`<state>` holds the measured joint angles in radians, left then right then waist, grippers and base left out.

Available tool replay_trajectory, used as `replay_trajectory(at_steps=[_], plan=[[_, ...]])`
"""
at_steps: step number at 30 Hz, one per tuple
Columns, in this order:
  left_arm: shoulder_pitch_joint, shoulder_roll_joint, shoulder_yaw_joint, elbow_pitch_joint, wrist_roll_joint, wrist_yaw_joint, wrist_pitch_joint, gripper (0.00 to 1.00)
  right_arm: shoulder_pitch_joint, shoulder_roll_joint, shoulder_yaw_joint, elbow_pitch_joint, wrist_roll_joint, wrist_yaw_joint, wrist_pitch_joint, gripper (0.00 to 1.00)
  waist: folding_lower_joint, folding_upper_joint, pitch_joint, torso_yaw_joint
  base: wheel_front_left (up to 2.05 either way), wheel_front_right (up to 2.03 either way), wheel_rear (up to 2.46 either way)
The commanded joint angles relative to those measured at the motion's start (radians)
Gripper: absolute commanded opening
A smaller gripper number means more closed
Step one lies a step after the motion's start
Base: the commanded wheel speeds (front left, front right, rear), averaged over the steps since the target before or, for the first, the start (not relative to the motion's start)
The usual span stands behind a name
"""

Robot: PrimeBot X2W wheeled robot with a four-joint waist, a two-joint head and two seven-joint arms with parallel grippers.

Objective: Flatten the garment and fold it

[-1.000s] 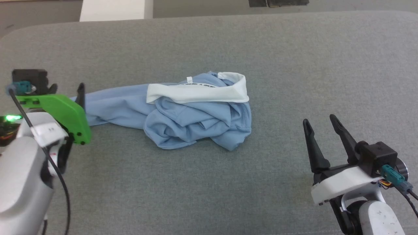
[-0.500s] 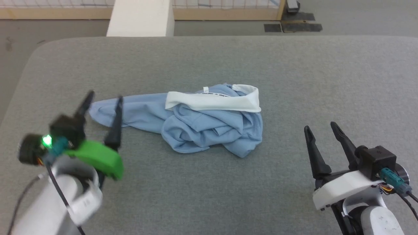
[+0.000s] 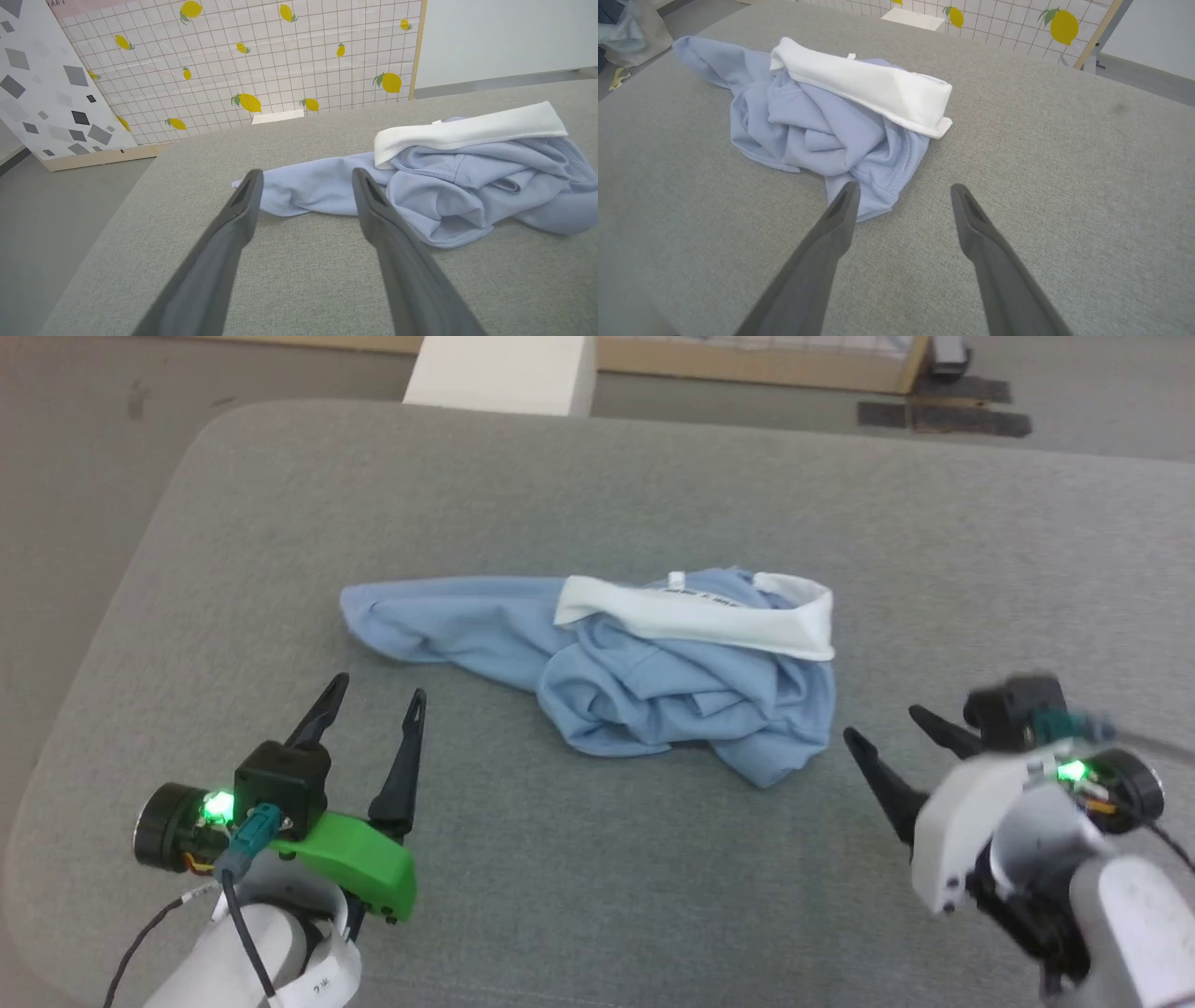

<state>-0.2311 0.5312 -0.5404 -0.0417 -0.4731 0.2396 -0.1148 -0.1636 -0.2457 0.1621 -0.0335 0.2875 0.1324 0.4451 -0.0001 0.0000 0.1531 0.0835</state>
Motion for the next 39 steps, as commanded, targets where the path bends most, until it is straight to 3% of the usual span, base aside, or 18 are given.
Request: replay_trajectory(at_steps=[1,7,13,14,15,16,19,24,32,39], plan=[[-0.024,-0.009,-0.001,-0.003,0.008,0.002,-0.003,1.00,-0.053,-0.022,0.016,0.021,0.043,-0.002,0.079,1.00,0.0001,0.0000,0.053,0.056,0.00,0.00,0.00],[-0.062,-0.032,-0.009,0.006,0.015,0.000,-0.016,1.00,-0.182,-0.049,0.013,0.126,0.135,-0.002,0.326,1.00,0.0001,0.0000,0.105,0.126,0.00,0.00,0.00],[-0.083,-0.059,-0.021,0.025,0.019,0.001,-0.034,1.00,-0.237,-0.059,0.035,0.210,0.120,-0.002,0.404,1.00,0.0001,0.0000,0.139,0.181,0.00,0.00,0.00],[-0.085,-0.066,-0.026,0.034,0.020,0.003,-0.039,1.00,-0.235,-0.061,0.051,0.242,0.098,-0.002,0.410,0.75,0.0001,0.0000,0.145,0.191,0.00,0.00,0.00],[-0.084,-0.068,-0.027,0.038,0.020,0.003,-0.041,1.00,-0.232,-0.062,0.055,0.249,0.091,-0.002,0.402,0.16,0.0001,0.0000,0.142,0.192,0.00,0.00,0.00],[-0.083,-0.069,-0.028,0.041,0.019,0.003,-0.042,1.00,-0.230,-0.060,0.057,0.254,0.087,-0.002,0.390,0.00,0.0001,0.0000,0.138,0.191,0.00,0.00,0.00],[-0.077,-0.070,-0.028,0.055,0.010,0.004,-0.041,1.00,-0.229,-0.075,0.085,0.246,0.070,-0.002,0.321,0.00,0.0001,0.0000,0.113,0.177,0.00,0.00,0.00],[-0.070,-0.067,-0.028,0.064,-0.002,0.001,-0.038,1.00,-0.235,-0.158,0.129,0.198,0.057,-0.002,0.186,0.00,0.0001,0.0000,0.054,0.128,0.00,0.00,0.00],[-0.050,-0.057,-0.027,0.051,-0.023,0.003,-0.019,1.00,-0.147,-0.276,0.060,0.124,0.047,-0.002,0.090,0.00,0.0001,0.0000,-0.010,0.033,0.00,0.00,0.00],[-0.050,-0.054,-0.026,0.028,-0.034,0.008,-0.003,1.00,0.058,-0.213,-0.096,0.098,-0.027,-0.002,0.123,0.00,0.0001,0.0000,-0.009,-0.009,0.00,0.00,0.00]])
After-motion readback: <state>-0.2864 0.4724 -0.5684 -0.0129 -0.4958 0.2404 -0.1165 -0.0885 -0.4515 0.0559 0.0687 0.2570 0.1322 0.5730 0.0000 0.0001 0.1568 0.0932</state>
